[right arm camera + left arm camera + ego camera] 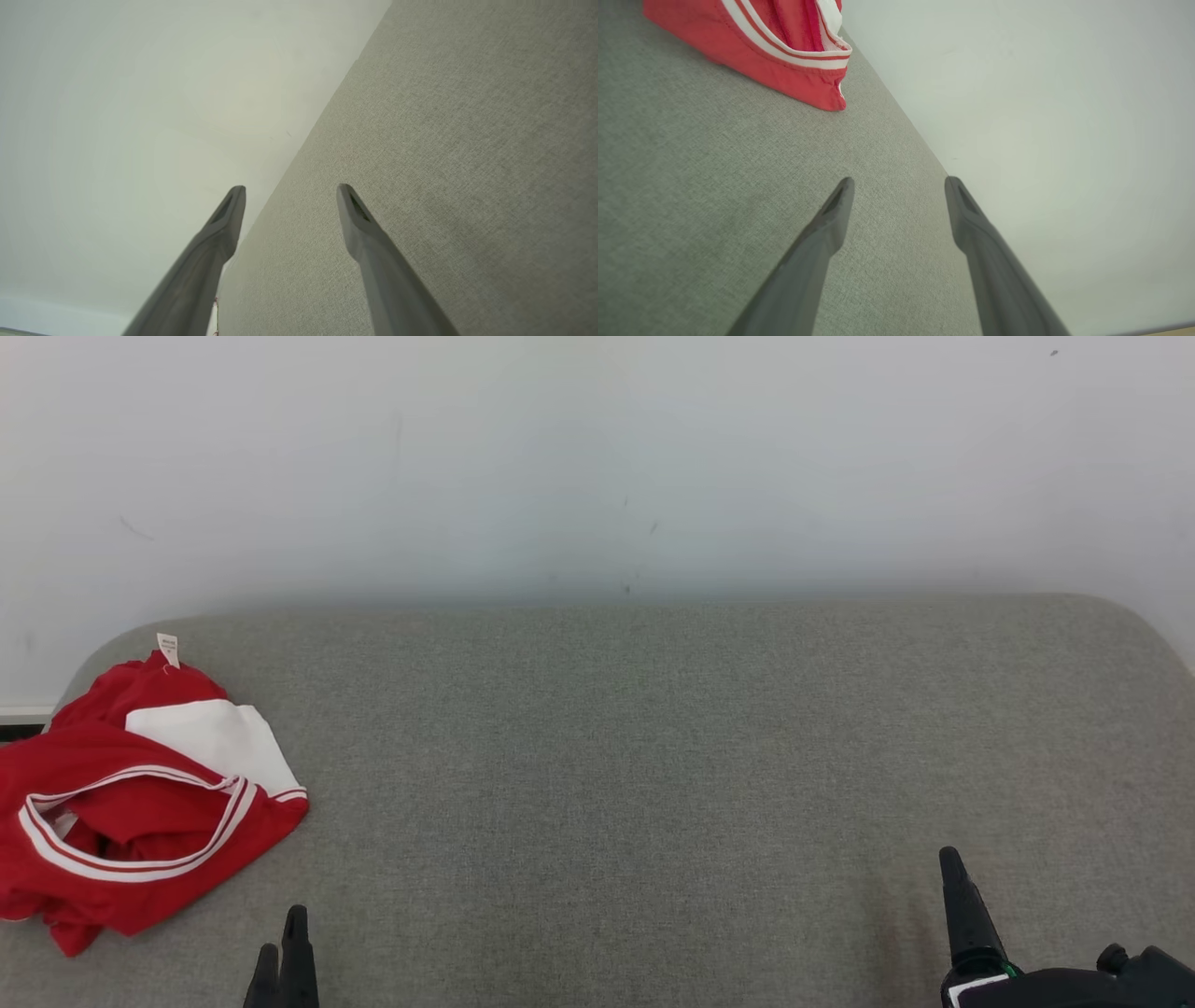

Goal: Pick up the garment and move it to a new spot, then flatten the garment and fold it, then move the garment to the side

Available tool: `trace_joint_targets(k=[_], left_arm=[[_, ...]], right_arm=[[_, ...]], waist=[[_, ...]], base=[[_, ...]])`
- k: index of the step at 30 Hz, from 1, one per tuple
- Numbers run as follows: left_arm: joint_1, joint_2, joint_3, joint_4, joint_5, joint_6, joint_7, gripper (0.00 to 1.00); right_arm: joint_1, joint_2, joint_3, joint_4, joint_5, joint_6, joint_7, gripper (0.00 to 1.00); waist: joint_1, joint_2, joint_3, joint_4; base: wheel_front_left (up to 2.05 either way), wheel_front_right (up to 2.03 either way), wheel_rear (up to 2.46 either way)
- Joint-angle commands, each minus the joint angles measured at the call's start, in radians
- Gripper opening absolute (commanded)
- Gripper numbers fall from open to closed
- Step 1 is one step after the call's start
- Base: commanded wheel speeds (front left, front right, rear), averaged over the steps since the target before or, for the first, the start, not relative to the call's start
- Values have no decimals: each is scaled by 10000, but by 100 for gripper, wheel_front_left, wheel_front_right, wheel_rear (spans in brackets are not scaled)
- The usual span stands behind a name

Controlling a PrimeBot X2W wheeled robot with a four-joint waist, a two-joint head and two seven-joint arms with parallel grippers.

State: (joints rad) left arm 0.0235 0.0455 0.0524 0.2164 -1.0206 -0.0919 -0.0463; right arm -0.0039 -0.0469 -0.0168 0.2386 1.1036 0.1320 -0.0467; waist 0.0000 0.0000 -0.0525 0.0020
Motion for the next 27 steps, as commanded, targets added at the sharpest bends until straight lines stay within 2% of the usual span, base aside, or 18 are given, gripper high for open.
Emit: trace_joint_targets(k=[1,17,27], left_arm=[[27,44,-35,-169,394,15,-99,100],[468,146,-477,-280,3510,4,-620,100],[670,305,-717,-333,4846,145,-918,100]], right_arm=[[-42,-32,63,-147,-345,-7,-110,100],[207,-37,448,267,-3087,-11,-632,100],[328,-39,578,587,-4387,-12,-917,100]], waist=[[0,0,-14,5],[0,0,-252,15],[0,0,-409,-21]], base=[[0,0,0],[0,0,0],[0,0,0]])
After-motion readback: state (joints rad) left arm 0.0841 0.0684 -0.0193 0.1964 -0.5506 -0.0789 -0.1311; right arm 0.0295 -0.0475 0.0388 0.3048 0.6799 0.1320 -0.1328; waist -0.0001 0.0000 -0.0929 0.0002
